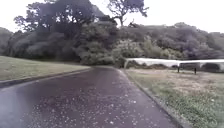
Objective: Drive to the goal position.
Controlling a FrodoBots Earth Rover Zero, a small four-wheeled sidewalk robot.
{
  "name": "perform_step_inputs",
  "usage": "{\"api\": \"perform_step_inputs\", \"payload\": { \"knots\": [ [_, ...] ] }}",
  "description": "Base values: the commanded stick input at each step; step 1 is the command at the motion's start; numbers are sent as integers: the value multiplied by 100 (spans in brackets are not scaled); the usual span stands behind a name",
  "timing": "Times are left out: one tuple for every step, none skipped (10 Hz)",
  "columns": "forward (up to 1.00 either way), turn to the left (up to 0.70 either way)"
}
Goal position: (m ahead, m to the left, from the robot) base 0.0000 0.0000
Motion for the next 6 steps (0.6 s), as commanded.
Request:
{"api": "perform_step_inputs", "payload": {
  "knots": [
    [3, 11],
    [3, 11],
    [3, 11],
    [3, 11],
    [4, 13],
    [4, 5]
  ]
}}
